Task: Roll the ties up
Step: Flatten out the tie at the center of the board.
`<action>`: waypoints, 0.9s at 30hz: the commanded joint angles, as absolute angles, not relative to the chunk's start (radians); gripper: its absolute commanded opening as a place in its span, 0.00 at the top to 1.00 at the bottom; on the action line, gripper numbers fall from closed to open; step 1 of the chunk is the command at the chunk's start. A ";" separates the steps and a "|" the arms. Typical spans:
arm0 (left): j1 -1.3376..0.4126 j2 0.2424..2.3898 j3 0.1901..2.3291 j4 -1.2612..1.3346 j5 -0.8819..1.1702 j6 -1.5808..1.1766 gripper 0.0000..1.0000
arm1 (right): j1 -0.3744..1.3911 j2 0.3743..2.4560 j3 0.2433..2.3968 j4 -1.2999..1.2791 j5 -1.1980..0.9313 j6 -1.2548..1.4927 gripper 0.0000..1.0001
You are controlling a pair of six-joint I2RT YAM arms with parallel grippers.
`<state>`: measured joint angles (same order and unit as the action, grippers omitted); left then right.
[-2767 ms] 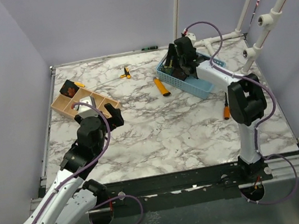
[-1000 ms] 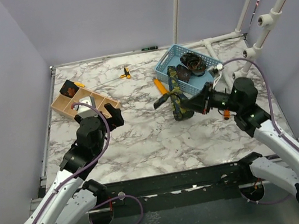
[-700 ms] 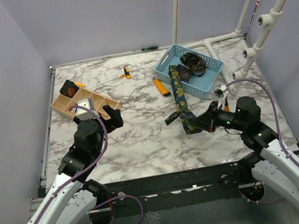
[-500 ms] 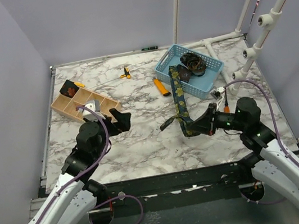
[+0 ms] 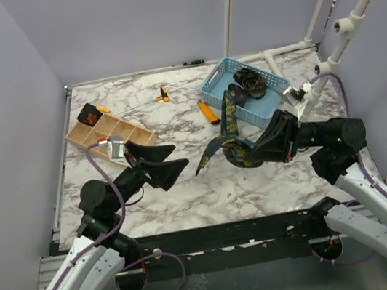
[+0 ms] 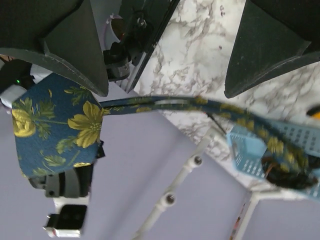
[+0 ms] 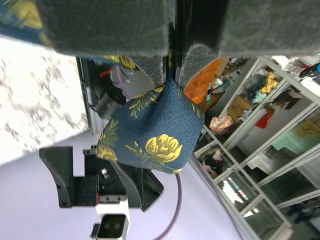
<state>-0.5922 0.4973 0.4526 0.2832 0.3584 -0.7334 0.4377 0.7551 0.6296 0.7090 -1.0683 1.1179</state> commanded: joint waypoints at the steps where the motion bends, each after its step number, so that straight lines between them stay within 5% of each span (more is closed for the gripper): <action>1: -0.591 0.514 0.602 0.343 0.449 -0.594 0.01 | 0.458 0.840 0.917 0.839 -1.136 1.244 1.00; 5: -0.591 0.554 0.729 0.232 0.378 -0.458 0.01 | 0.493 0.979 1.387 0.714 -1.148 1.178 1.00; 8: -0.591 0.553 0.769 0.170 0.284 -0.406 0.01 | 0.506 1.029 1.536 0.586 -1.101 1.059 1.00; 10: -0.591 0.527 0.753 0.151 0.202 -0.406 0.01 | 0.506 1.013 1.476 0.431 -1.031 0.944 0.99; 15: -0.591 0.400 0.677 0.085 0.047 -0.423 0.01 | 0.506 0.970 1.073 0.624 -0.990 1.004 1.00; 21: -0.591 0.369 0.612 0.156 0.362 -0.545 0.01 | 0.507 0.987 0.891 0.997 -1.053 1.132 1.00; 27: -0.591 0.439 0.541 0.297 0.523 -0.697 0.01 | 0.507 0.959 0.903 0.762 -1.036 0.913 1.00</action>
<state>-0.5911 0.4076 0.5758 0.2237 0.3748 -0.5922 0.5030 1.0122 0.8581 0.7704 -1.0367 1.0473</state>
